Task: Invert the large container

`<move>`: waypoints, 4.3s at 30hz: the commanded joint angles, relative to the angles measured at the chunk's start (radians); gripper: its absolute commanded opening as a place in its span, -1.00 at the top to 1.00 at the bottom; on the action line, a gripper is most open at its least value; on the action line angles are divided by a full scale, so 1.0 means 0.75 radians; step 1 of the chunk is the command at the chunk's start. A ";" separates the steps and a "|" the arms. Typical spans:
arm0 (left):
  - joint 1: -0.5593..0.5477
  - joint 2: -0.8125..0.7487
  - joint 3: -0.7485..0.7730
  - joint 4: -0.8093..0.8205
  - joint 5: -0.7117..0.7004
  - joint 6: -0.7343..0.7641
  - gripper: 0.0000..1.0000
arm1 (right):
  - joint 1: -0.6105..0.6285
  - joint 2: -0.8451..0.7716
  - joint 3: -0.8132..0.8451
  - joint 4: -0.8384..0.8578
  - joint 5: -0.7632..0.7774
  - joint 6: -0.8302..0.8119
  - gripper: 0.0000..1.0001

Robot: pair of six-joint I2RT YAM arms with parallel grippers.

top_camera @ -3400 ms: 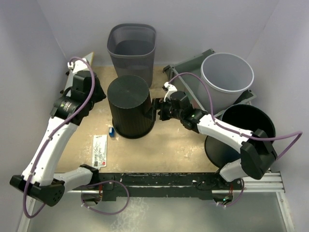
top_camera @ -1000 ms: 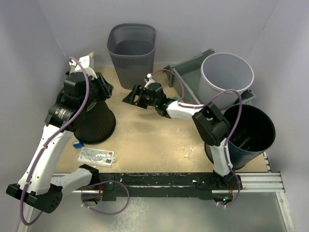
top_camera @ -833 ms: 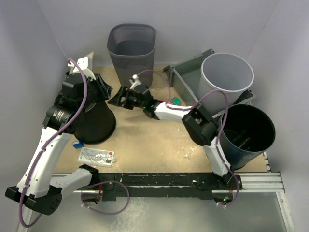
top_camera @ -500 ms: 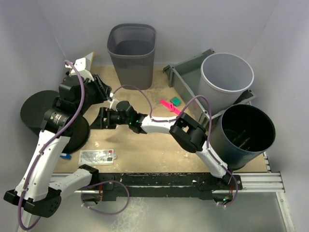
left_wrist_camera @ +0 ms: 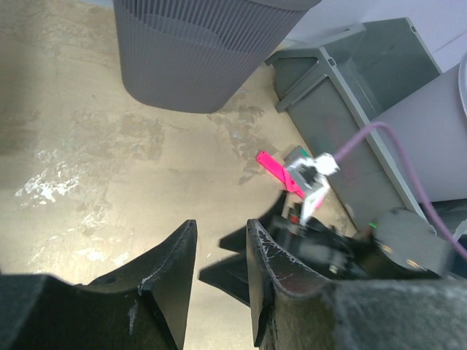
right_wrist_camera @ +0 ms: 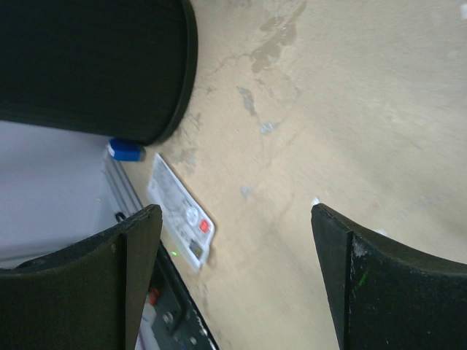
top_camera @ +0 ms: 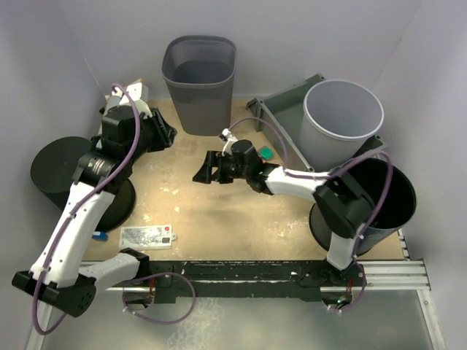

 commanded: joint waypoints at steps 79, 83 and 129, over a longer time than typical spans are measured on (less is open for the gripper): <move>0.187 0.103 -0.623 0.337 -0.190 -0.219 0.04 | -0.026 -1.082 -0.351 -0.824 0.819 -0.480 -0.86; 0.187 0.072 -0.595 0.241 -0.198 -0.231 -0.05 | -0.027 -1.083 -0.349 -0.824 0.826 -0.488 -0.87; 0.187 -0.122 -0.769 0.903 0.074 -1.026 -0.34 | -0.028 -1.150 -0.384 -0.848 0.874 -0.550 -0.87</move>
